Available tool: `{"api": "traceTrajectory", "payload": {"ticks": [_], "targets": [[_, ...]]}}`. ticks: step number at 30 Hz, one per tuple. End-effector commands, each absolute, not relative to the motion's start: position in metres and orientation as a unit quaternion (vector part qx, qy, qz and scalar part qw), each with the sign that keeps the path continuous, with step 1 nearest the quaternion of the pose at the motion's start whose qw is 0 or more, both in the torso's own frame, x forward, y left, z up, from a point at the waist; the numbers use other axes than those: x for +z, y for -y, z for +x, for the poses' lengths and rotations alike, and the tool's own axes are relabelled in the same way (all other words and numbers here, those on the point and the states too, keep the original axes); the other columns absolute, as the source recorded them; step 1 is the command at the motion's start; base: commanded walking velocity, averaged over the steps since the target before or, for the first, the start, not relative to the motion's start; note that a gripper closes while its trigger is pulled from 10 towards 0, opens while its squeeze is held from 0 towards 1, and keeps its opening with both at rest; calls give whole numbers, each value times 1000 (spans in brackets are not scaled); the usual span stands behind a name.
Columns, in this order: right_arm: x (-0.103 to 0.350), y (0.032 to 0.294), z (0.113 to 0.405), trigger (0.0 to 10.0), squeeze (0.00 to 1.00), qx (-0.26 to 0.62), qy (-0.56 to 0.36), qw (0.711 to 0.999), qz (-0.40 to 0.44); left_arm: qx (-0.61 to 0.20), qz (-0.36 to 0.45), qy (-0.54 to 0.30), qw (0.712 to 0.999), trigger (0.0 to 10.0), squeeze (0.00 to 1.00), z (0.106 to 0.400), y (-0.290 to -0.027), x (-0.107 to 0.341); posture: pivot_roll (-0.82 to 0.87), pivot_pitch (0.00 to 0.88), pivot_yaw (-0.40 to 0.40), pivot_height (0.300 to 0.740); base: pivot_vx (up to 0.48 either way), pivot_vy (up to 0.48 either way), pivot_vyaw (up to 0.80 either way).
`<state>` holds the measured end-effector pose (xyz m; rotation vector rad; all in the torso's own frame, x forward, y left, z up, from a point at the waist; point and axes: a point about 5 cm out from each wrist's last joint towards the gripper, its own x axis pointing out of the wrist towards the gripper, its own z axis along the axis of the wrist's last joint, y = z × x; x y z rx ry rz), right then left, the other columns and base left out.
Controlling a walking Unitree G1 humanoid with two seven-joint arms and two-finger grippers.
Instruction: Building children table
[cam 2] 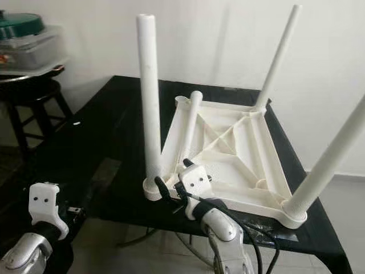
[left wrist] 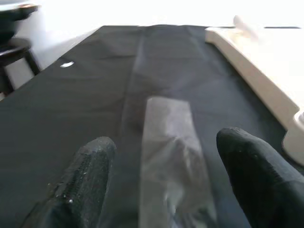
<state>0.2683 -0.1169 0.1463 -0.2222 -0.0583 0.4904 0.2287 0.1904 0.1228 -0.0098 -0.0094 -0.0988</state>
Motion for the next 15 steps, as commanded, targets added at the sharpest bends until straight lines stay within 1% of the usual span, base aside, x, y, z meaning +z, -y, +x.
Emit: {"api": "traceTrajectory", "payload": {"ticks": [1, 2, 3, 4, 7, 9, 15], "targets": [[144, 115, 275, 10000, 0, 247, 24, 962, -113, -48, 9, -7, 999, 10000, 0, 219, -180, 120, -53, 6, -34, 740, 0, 0, 0], [144, 115, 275, 10000, 0, 247, 24, 962, -113, -48, 9, -7, 999, 10000, 0, 219, -180, 120, -53, 6, -34, 740, 0, 0, 0], [143, 112, 279, 10000, 0, 262, 21, 959, -111, -57, 17, 1, 998, 10000, 0, 214, -173, 120, -52, 6, -32, 740, 0, -251, 0], [143, 112, 279, 10000, 0, 262, 21, 959, -111, -57, 17, 1, 998, 10000, 0, 214, -173, 120, -52, 6, -32, 740, 0, -251, 0], [143, 110, 280, 10000, 0, 272, 21, 955, -116, -49, 22, 3, 999, 10000, 0, 218, -174, 119, -49, 5, -33, 740, 0, -458, 0], [143, 108, 280, 10000, 0, 279, 20, 953, -117, -55, 42, 22, 997, 10000, 0, 227, -172, 123, -46, 2, -35, 740, 0, -459, 0], [142, 105, 279, 10000, 0, 288, 23, 950, -120, -68, 37, 30, 997, 10000, 0, 231, -170, 123, -52, 0, -28, 740, 0, -461, 0]]}}
